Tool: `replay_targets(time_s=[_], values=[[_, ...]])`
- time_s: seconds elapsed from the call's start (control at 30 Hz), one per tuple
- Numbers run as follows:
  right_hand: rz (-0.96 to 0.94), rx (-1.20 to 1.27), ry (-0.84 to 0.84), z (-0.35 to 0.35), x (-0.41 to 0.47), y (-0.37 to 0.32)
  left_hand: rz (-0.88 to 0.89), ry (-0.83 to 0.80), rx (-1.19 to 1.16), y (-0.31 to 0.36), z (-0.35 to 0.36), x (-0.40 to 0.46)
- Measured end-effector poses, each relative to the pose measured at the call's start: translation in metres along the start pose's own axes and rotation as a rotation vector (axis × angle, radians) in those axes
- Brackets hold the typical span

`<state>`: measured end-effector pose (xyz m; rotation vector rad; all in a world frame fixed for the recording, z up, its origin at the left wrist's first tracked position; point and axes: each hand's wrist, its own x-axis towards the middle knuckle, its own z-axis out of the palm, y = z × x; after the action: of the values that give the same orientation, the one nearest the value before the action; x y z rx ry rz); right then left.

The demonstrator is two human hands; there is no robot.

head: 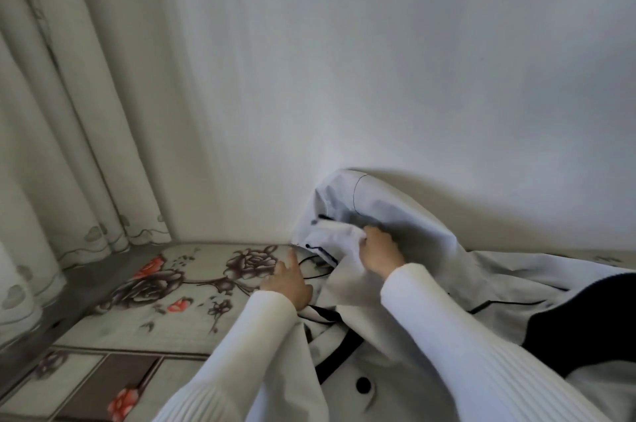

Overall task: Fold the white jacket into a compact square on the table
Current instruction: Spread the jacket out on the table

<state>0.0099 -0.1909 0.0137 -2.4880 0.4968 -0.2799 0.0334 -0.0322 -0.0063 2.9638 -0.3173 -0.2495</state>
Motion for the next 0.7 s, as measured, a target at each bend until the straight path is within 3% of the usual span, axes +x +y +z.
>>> replay_targets(time_s=[0.17, 0.33, 0.53, 0.7], values=[[0.148, 0.277, 0.034, -0.031, 0.004, 0.025, -0.014, -0.075, 0.068, 0.002, -0.001, 0.000], [0.173, 0.208, 0.042, -0.039, -0.003, 0.039, 0.003, 0.000, 0.159, -0.002, -0.002, -0.005], [0.200, -0.162, -0.051, -0.052, -0.012, 0.051, -0.058, 0.101, 0.218, -0.002, -0.012, -0.009], [0.165, -0.572, -0.405, -0.035, -0.029, 0.061, -0.064, 0.110, 0.328, 0.001, -0.006, -0.017]])
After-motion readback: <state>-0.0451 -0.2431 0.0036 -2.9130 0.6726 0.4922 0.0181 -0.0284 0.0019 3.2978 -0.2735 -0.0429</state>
